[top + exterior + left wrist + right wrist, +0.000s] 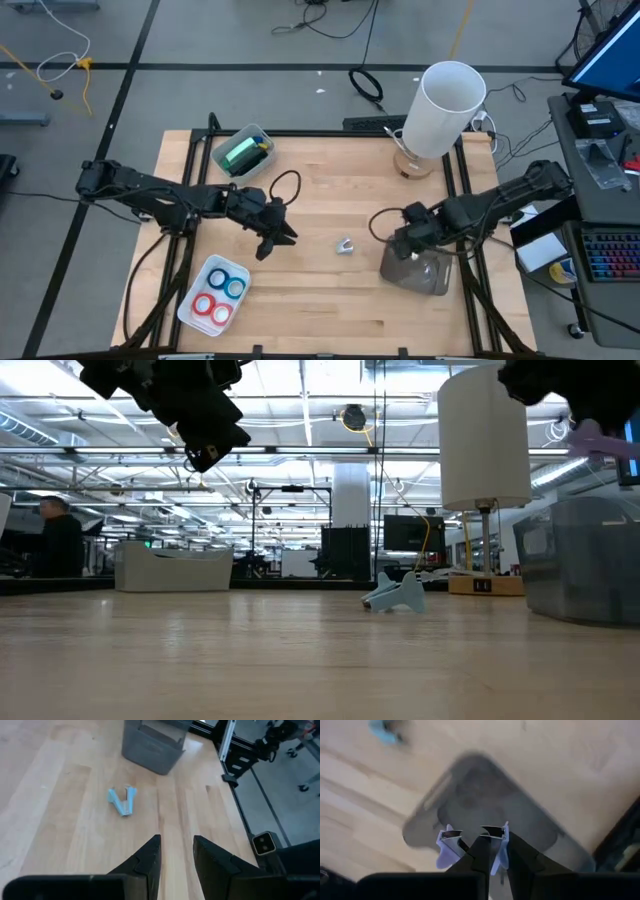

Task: Pick and place Stapler, Stapler remover, tape
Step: Put the purple staple remover into the black bin, then put the light blue staple remover into the black bin

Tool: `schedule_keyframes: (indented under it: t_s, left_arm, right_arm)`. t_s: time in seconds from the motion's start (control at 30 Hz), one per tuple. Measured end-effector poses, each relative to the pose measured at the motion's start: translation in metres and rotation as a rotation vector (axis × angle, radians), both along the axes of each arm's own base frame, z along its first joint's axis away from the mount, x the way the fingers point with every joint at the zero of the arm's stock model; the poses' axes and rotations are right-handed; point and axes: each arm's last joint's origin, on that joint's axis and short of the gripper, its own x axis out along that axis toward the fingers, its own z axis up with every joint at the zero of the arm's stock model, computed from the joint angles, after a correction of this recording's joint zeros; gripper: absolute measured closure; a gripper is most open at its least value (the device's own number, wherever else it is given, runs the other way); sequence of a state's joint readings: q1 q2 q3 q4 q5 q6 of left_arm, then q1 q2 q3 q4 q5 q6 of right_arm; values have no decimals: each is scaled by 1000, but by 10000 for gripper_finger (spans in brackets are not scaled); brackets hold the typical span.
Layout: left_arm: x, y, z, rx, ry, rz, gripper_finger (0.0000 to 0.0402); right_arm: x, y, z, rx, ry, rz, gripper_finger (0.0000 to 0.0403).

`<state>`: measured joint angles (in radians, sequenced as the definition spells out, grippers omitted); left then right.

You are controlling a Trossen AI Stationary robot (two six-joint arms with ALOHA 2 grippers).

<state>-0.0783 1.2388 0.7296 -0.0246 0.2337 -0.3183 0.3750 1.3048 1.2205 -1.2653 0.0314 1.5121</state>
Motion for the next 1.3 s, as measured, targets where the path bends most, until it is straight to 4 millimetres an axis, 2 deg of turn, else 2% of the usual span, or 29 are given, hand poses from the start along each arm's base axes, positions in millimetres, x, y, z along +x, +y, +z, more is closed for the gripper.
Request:
schedule_keyframes:
  t_s: [0.17, 0.4, 0.67, 0.8, 0.93, 1.3]
  left_arm:
    - [1, 6, 0, 9, -3, 34, 289]
    - [2, 14, 1, 38, -13, 108, 289]
    - [4, 18, 3, 70, -43, 175, 289]
    - [4, 18, 3, 83, -51, 192, 289]
    - [4, 18, 4, 115, -59, 177, 289]
    - [6, 18, 8, 120, -110, 175, 289]
  right_arm:
    - [5, 5, -19, 59, 72, 29, 375]
    - [0, 5, -52, 101, 195, 34, 363]
    - [-6, 4, -85, 156, 204, 26, 366]
    - [-7, 5, -97, 202, 200, 18, 355]
    - [-7, 5, -103, 219, 184, 18, 344]
    - [-6, 6, -102, 221, 156, 50, 326]
